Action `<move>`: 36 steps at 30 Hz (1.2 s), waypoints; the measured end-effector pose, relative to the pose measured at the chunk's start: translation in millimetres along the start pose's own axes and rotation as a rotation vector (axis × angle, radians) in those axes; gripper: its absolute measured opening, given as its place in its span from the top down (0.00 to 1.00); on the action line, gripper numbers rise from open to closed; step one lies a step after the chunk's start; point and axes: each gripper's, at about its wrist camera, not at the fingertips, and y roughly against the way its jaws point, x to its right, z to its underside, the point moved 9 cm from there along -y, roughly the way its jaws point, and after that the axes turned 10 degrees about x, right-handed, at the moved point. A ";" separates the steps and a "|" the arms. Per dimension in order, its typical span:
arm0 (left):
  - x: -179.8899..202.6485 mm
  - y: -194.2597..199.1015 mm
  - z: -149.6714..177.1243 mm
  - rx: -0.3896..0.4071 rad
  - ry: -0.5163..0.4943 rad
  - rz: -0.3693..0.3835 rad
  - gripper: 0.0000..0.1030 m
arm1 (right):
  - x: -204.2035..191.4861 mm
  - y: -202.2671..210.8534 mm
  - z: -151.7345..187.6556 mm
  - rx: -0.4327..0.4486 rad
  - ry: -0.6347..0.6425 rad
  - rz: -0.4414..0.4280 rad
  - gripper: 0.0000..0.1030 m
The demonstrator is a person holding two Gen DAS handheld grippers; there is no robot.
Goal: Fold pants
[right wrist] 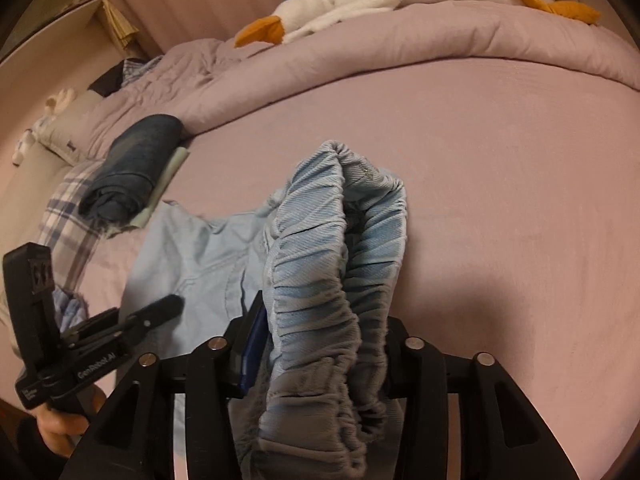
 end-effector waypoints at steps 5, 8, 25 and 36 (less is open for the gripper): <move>-13.2 9.7 7.1 0.003 0.013 -0.030 0.37 | 11.5 8.1 5.7 -0.001 -0.022 0.021 0.46; -21.9 20.4 18.4 0.005 0.029 -0.056 0.24 | 10.8 19.5 10.3 0.017 -0.019 0.039 0.43; -0.4 69.3 20.1 0.036 -0.029 -0.089 0.13 | -0.4 52.8 20.8 0.042 0.104 0.177 0.34; 26.3 165.3 13.7 0.091 -0.083 -0.196 0.00 | -31.6 131.3 25.4 0.103 0.126 0.161 0.02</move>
